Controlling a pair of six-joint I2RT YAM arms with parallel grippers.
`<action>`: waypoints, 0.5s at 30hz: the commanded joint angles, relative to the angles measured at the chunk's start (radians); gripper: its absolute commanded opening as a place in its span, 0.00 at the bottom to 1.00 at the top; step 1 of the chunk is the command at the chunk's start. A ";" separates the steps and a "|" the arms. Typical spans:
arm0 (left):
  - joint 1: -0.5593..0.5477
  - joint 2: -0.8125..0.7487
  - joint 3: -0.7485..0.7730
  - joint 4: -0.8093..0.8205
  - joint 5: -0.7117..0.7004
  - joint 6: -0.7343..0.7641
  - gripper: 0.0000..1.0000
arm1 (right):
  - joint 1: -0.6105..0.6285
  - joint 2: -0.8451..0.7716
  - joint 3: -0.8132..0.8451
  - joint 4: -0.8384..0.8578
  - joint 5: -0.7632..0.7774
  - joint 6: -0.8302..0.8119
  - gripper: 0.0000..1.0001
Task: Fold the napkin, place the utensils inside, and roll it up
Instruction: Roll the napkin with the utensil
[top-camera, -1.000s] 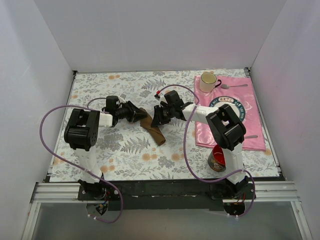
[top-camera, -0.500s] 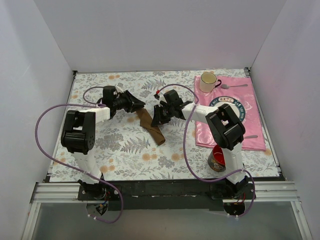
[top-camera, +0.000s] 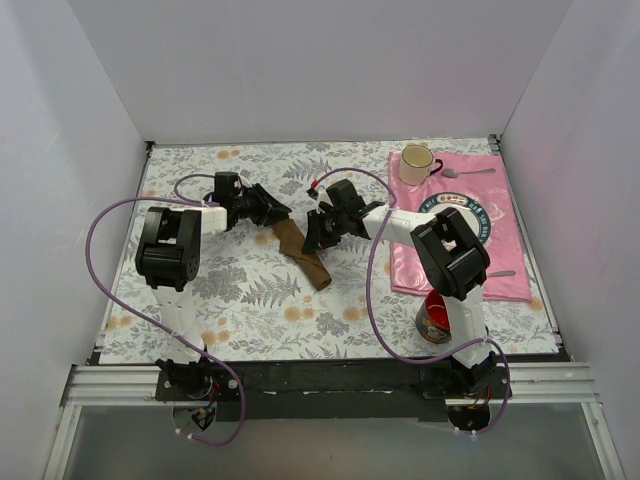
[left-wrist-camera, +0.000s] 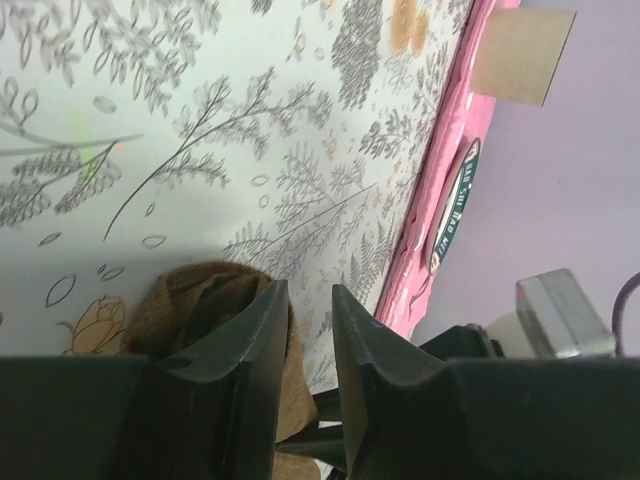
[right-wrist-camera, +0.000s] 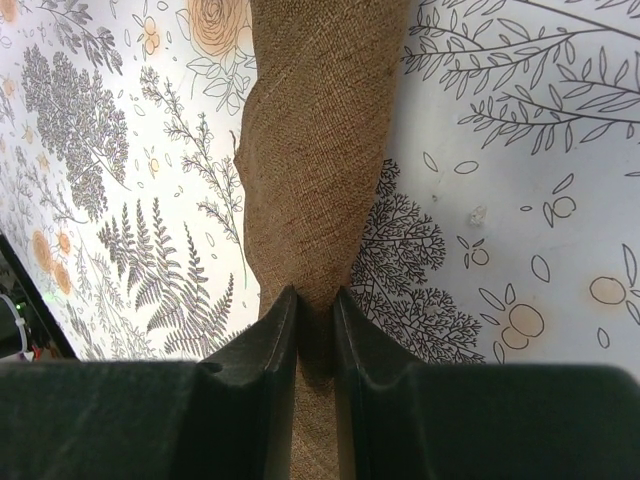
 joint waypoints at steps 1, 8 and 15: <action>-0.007 -0.072 0.074 -0.101 -0.038 0.055 0.26 | 0.012 0.038 0.014 -0.050 0.037 -0.037 0.16; -0.071 -0.212 0.021 -0.126 0.003 0.027 0.31 | 0.016 0.032 0.039 -0.074 0.051 -0.046 0.17; -0.096 -0.172 -0.174 0.023 0.043 -0.026 0.31 | 0.021 0.032 0.047 -0.083 0.059 -0.043 0.19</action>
